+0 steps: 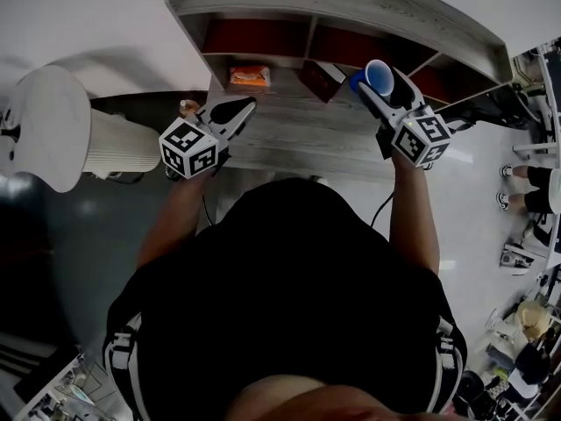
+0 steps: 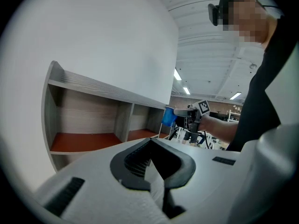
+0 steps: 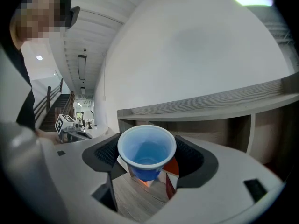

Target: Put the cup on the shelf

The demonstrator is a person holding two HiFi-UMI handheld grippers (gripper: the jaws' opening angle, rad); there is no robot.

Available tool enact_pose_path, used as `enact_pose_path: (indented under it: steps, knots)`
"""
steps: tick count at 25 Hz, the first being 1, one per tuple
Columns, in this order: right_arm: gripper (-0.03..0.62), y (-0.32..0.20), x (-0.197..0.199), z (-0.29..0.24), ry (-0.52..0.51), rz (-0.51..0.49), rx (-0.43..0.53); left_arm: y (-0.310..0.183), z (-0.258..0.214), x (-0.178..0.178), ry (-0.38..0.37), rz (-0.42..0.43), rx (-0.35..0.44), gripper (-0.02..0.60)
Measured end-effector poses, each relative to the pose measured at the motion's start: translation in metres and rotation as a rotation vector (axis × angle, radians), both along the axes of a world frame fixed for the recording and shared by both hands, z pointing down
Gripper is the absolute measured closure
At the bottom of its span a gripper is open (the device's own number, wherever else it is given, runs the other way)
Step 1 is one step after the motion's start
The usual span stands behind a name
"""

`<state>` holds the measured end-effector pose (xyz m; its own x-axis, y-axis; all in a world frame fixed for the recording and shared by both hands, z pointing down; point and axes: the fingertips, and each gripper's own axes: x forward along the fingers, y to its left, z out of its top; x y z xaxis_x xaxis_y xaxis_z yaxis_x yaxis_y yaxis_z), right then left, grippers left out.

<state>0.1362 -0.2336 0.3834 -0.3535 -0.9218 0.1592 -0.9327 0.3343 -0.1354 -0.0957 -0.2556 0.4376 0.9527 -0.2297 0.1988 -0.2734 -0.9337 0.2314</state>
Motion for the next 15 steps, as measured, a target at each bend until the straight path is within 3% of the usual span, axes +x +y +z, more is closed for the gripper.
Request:
enact_pose_path:
  steps: [15]
  knots:
    - [0.227,-0.027,0.028,0.014,0.012,-0.091,-0.013,0.012,-0.003,0.018,-0.019,-0.104,-0.004,0.565]
